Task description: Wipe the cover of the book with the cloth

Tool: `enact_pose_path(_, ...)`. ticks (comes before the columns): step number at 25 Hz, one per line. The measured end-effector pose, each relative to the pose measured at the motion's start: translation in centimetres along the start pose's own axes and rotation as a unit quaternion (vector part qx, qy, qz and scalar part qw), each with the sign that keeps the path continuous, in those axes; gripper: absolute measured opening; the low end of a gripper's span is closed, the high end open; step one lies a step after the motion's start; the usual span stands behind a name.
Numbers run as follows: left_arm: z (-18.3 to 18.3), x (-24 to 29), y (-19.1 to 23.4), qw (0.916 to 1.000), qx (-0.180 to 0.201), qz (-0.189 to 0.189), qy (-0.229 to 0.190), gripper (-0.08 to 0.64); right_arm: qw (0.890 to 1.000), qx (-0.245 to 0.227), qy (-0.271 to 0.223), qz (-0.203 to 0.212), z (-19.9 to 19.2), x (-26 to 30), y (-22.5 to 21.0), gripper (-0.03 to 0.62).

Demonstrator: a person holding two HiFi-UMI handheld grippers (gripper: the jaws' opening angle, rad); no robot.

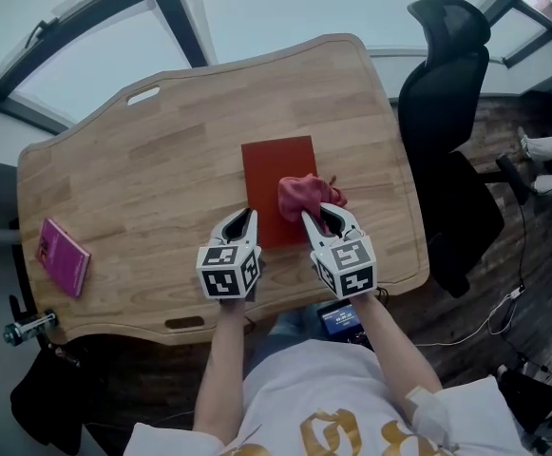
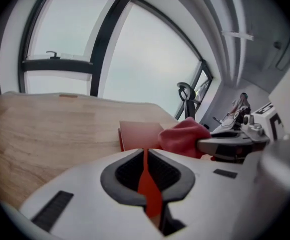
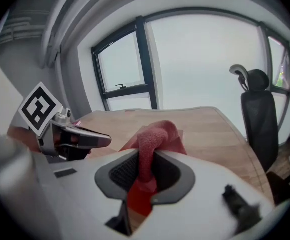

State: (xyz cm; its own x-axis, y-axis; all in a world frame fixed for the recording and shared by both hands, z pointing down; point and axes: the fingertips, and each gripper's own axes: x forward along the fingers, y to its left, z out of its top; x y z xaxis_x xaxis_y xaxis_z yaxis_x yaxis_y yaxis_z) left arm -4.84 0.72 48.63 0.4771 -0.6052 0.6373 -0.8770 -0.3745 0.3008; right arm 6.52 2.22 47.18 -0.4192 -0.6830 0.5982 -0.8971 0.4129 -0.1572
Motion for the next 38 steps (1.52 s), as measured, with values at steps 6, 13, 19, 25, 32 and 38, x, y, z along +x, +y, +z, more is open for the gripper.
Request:
enact_pose_path(6, 6.4, -2.2, -2.3, 0.9925, 0.073, 0.003, -0.098, 0.020, 0.997, -0.017, -0.054, -0.049, 2.8, -2.8, -0.8, 0.077)
enact_pose_path(13, 10.4, -6.3, -3.9, 0.9780, 0.119, 0.013, -0.171, 0.017, 0.986, -0.063, -0.133, -0.078, 7.8, -6.7, 0.9, 0.075)
enact_pose_path(19, 12.0, -8.8, -4.1, 0.9680, 0.150, 0.046, -0.196, 0.017, 0.979, -0.080, -0.170, -0.077, 10.8, -7.8, 2.3, 0.075)
enact_pose_path(25, 13.2, -9.7, -4.1, 0.9612, 0.159, 0.061, -0.217, 0.014, 0.976, -0.088, -0.181, -0.086, 11.7, -8.4, 2.1, 0.075)
enact_pose_path(32, 14.2, -10.4, -4.9, 0.9631, 0.118, 0.023, -0.241, 0.012, 0.972, -0.081, -0.197, -0.101, 12.8, -9.2, 0.6, 0.075)
enact_pose_path(38, 13.8, -9.3, -5.3, 0.9652, 0.137, 0.043, -0.219, 0.012, 0.973, -0.080, -0.191, -0.100, 12.1, -9.1, -0.1, 0.075)
